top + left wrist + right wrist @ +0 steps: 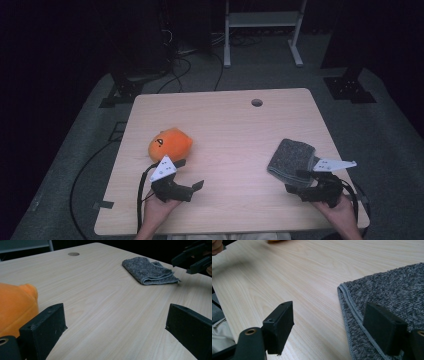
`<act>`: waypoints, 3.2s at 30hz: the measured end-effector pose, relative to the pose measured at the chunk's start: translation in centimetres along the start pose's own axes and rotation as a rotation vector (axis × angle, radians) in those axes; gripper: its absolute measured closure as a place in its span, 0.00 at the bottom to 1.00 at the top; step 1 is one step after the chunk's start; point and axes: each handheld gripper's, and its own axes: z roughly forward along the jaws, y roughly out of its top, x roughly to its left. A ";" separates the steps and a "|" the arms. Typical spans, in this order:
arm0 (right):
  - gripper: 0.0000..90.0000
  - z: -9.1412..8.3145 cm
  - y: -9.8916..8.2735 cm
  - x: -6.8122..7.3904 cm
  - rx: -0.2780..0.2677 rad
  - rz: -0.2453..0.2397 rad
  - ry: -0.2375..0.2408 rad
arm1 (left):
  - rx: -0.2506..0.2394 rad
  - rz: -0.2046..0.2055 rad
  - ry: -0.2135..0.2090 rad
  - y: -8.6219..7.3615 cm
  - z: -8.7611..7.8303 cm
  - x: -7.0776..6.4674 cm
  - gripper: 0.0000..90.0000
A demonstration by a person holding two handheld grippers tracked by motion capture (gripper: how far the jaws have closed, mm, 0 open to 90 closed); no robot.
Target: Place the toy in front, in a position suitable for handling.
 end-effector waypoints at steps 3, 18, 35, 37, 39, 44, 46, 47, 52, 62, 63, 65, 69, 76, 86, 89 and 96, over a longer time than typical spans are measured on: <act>0.26 0.1 0.0 0.0 0.001 -0.001 0.006 | -0.014 0.003 0.005 0.2 -0.1 0.2 0.02; 0.26 0.6 0.2 -0.2 0.007 0.004 0.032 | -0.079 0.023 0.193 3.6 -3.2 4.8 0.02; 0.26 1.1 0.4 0.0 0.024 -0.012 0.053 | 0.020 -0.070 0.289 1.9 -2.9 10.7 0.05; 0.26 0.9 0.3 -0.1 0.020 -0.012 0.053 | 0.034 -0.086 0.288 1.8 -2.6 11.1 0.07; 0.26 0.9 0.3 0.0 0.022 -0.009 0.054 | 0.068 -0.104 0.288 1.5 -2.3 11.4 0.07; 0.26 0.9 0.3 0.3 0.030 -0.018 0.057 | 0.103 -0.146 0.267 0.0 -1.7 12.0 0.18; 0.26 0.9 0.3 0.3 0.035 -0.024 0.055 | 0.095 -0.151 0.253 -0.4 -1.9 12.1 0.27; 0.26 0.9 0.2 0.3 0.038 -0.027 0.052 | 0.094 -0.164 0.243 -0.5 -2.0 12.2 0.31; 0.26 0.8 0.0 0.2 0.036 -0.017 0.053 | 0.102 -0.154 0.243 -0.4 -2.4 12.2 0.46; 0.26 1.4 0.4 0.0 0.042 -0.011 0.063 | 0.073 -0.163 0.228 0.7 -3.2 12.2 0.55; 0.26 1.4 0.4 0.0 0.042 -0.010 0.060 | 0.073 -0.165 0.222 0.8 -3.2 12.2 0.55; 0.26 1.4 0.5 0.0 0.039 -0.007 0.057 | 0.054 -0.174 0.208 1.0 -3.3 12.0 0.56; 0.26 1.4 0.5 0.0 0.039 -0.004 0.058 | 0.028 -0.169 0.175 1.6 -3.2 11.1 0.56; 0.26 1.8 1.0 -0.1 0.015 -0.004 0.052 | -0.007 -0.123 0.081 3.1 -1.2 8.0 0.55; 0.26 1.7 1.4 -0.3 -0.007 -0.009 0.037 | 0.010 -0.020 -0.072 4.5 3.4 3.1 0.54; 0.26 1.6 1.3 -0.4 -0.014 -0.013 0.037 | 0.025 0.000 -0.093 4.8 4.7 2.1 0.54; 0.26 1.1 1.4 -0.6 -0.032 -0.022 0.009 | 0.043 0.027 -0.130 4.6 6.6 0.8 0.53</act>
